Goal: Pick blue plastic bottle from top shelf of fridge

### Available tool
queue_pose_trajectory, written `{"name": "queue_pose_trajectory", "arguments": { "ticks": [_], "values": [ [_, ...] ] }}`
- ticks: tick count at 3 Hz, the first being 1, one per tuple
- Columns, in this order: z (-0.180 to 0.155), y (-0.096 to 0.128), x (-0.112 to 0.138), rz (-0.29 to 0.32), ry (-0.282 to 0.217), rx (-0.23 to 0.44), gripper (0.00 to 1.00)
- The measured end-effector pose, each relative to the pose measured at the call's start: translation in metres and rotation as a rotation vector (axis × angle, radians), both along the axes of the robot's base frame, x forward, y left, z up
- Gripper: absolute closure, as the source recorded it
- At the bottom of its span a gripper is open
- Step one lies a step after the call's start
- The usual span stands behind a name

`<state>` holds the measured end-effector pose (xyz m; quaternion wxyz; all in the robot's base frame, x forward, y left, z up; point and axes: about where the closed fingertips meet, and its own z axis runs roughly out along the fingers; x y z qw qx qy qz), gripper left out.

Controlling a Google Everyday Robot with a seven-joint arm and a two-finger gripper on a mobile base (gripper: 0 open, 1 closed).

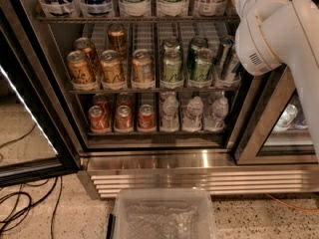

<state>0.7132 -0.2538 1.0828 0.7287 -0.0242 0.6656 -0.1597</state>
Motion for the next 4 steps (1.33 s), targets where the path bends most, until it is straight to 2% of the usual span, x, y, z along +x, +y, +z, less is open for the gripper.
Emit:
{"name": "queue_pose_trajectory", "arguments": {
  "ticks": [1,2,3,4],
  "values": [
    [0.002,-0.002,0.001,-0.002,0.002,-0.004,0.57],
    [0.005,-0.001,-0.008,0.021,-0.029,-0.028,0.81],
    [0.014,0.004,-0.034,0.072,-0.101,-0.049,1.0],
    [0.036,0.012,-0.065,0.122,-0.199,-0.077,1.0]
  ]
}}
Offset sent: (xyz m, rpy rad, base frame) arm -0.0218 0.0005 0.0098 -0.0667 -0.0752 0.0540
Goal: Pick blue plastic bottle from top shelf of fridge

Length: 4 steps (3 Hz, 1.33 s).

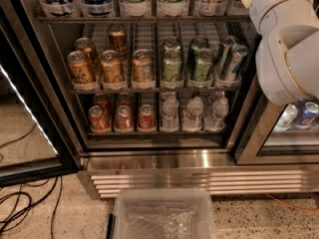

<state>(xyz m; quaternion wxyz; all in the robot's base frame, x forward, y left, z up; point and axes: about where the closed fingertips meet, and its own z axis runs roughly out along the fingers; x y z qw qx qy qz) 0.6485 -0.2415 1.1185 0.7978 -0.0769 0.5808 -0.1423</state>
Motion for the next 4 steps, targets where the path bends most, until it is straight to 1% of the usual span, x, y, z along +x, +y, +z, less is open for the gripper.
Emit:
{"name": "queue_pose_trajectory", "arguments": {
  "ticks": [1,2,3,4],
  "values": [
    [0.027,0.007,-0.026,0.036,-0.094,-0.029,1.0],
    [0.047,0.009,-0.056,0.069,-0.138,-0.105,1.0],
    [0.047,0.005,-0.095,0.105,-0.103,-0.203,1.0],
    [0.014,0.009,-0.128,0.18,0.019,-0.185,1.0]
  ]
}}
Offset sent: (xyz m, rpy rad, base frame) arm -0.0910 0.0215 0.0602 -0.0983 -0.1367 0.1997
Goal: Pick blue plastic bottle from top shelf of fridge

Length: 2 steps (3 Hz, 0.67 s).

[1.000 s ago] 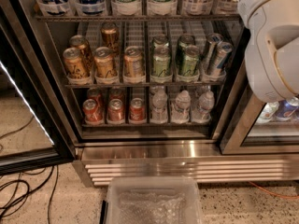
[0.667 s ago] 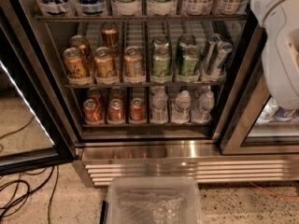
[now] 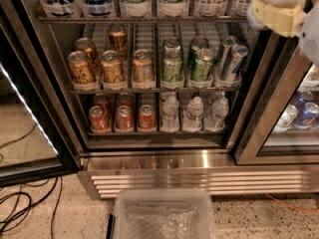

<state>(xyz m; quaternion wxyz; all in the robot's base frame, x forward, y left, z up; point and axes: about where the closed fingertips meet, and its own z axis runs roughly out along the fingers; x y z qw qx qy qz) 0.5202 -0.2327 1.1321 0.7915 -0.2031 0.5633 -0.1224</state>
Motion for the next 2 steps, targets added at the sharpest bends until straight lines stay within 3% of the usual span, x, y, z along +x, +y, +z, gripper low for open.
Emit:
{"name": "queue_pose_trajectory", "arguments": {
  "ticks": [1,2],
  "values": [
    [-0.058,0.076,-0.008,0.191,0.194,0.084,1.0],
    [-0.093,0.162,-0.027,0.384,0.358,0.111,1.0]
  ]
}}
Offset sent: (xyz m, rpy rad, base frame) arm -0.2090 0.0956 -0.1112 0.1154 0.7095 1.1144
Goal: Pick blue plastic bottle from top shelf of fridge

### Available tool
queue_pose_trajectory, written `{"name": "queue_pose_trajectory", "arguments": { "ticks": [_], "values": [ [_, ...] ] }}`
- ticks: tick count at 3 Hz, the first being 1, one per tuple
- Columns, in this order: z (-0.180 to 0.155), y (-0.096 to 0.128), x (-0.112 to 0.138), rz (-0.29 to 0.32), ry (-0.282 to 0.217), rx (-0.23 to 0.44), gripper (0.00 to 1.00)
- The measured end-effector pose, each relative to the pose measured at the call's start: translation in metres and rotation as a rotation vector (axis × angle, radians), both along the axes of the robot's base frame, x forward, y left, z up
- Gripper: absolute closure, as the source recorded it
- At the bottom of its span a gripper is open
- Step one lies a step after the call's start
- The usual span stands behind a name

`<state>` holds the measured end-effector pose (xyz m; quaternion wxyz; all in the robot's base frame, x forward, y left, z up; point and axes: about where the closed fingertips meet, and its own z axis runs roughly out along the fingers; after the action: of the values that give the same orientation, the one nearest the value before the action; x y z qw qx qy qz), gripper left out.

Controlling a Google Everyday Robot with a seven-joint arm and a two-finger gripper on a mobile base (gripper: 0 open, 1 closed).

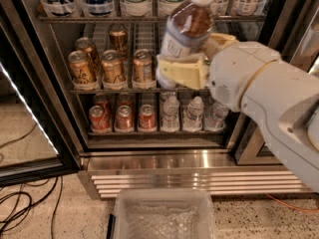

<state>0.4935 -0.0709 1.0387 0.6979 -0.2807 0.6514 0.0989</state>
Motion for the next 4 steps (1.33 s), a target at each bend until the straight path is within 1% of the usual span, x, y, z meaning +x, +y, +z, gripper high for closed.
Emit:
{"name": "queue_pose_trajectory", "arguments": {
  "ticks": [1,2,3,4],
  "values": [
    [-0.009,-0.019,-0.024,0.045,0.075,-0.016,1.0],
    [-0.019,-0.119,-0.056,-0.005,0.138,-0.007,1.0],
    [-0.027,-0.181,-0.086,0.024,0.17,0.016,1.0],
    [-0.026,-0.19,-0.103,0.165,0.16,0.027,1.0]
  ]
}}
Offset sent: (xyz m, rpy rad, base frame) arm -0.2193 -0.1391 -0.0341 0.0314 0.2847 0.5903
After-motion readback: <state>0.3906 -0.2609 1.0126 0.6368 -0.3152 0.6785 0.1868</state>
